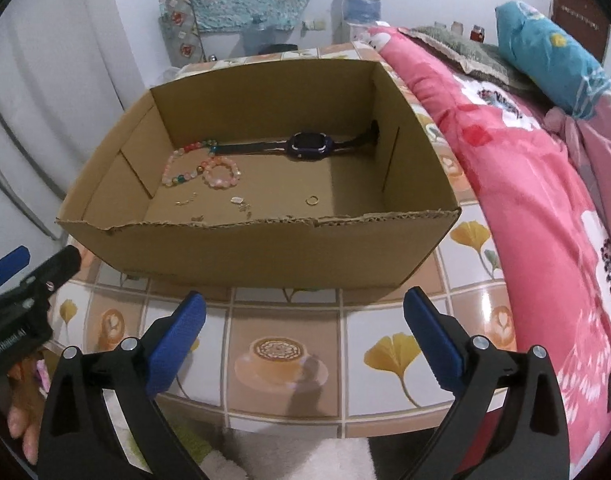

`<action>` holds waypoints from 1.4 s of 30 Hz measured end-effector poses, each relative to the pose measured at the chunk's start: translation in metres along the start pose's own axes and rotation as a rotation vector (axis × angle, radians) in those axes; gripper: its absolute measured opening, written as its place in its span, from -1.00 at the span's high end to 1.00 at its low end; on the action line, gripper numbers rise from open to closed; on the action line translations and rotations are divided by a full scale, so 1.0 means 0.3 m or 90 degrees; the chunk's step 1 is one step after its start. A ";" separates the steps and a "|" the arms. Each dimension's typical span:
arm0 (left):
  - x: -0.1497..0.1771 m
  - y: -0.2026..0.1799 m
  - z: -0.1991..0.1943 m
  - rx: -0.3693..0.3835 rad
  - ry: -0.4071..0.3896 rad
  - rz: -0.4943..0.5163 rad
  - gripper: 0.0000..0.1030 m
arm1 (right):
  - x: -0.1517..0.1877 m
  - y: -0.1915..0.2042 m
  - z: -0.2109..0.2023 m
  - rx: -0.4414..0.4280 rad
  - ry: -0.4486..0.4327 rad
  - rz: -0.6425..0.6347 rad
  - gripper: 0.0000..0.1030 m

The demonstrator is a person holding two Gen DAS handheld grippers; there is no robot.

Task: Organize jewelry

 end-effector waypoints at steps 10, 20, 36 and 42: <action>-0.006 -0.033 0.010 -0.028 0.032 0.003 -0.82 | -0.005 -0.019 -0.005 0.008 0.001 0.014 -0.87; -0.003 -0.030 0.024 -0.015 0.052 -0.032 -0.82 | -0.001 -0.029 -0.002 0.008 0.006 0.029 -0.87; 0.015 -0.045 0.047 -0.006 0.075 -0.045 -0.82 | -0.014 -0.027 -0.003 0.012 0.004 0.025 -0.87; 0.011 -0.049 0.053 0.001 0.082 -0.046 -0.82 | -0.016 -0.030 0.001 0.013 0.010 0.023 -0.87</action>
Point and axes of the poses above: each gripper's, at about its wrist camera, not at the fingertips, and z roughly the way its jaws point, y to its left, x to its underside, the point moved 9 cm from there along z, roughly the way its jaws point, and after that the axes turned 13 degrees about y, right-handed, at the moved point
